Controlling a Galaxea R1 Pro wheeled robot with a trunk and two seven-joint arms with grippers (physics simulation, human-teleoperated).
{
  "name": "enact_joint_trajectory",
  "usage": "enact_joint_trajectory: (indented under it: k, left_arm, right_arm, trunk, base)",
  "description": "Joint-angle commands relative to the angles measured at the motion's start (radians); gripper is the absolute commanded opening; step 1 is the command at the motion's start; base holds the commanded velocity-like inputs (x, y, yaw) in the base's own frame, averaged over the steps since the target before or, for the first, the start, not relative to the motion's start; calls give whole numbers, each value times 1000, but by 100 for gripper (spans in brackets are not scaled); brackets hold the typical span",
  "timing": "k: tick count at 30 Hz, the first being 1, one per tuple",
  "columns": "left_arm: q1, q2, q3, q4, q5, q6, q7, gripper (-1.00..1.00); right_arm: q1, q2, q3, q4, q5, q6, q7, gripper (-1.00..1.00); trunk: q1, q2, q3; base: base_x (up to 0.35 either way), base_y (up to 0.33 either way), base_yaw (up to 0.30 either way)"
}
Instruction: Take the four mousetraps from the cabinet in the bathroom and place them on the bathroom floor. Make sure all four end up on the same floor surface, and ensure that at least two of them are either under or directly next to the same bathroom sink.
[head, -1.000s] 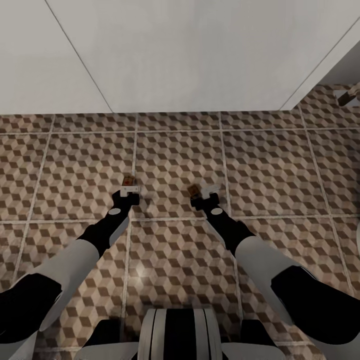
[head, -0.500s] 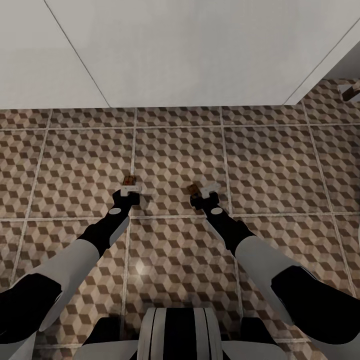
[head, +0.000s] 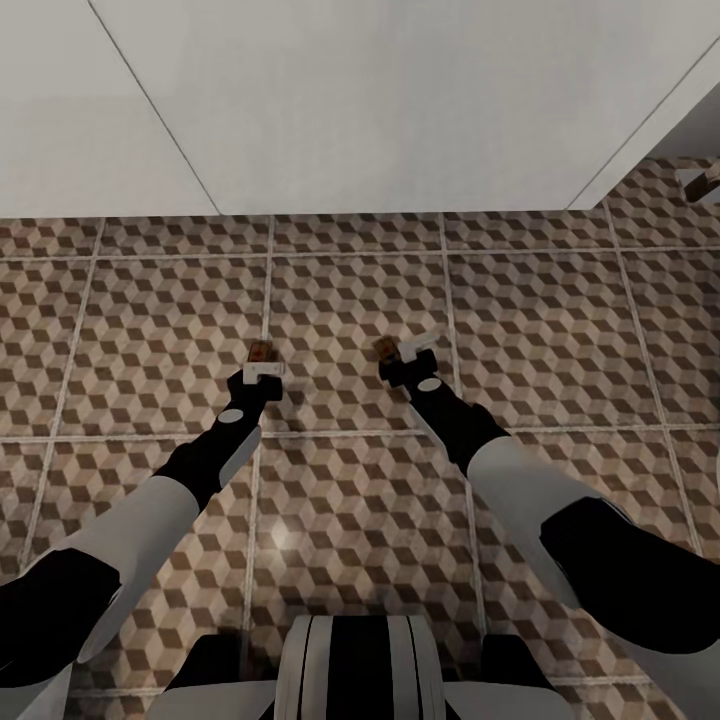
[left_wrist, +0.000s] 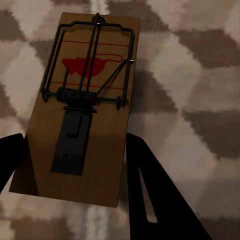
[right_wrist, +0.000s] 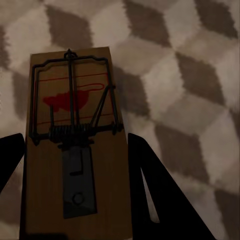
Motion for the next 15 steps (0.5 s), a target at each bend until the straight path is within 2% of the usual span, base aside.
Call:
enact_joint_trajectory:
  k: [1,15]
  left_arm:
    - [-1,2,-8,-1,7,-3,8,-100]
    - [0,2,-8,-5,7,-3,8,-100]
  right_arm:
    - [-2,0,8,-1,-8,6,-7,-100]
    - [-3,2,10,14,-6,2,-7,-100]
  trunk:
    - [0,0,0]
    - [2,-1,0]
  base:
    - [0,0,0]
    - [0,0,0]
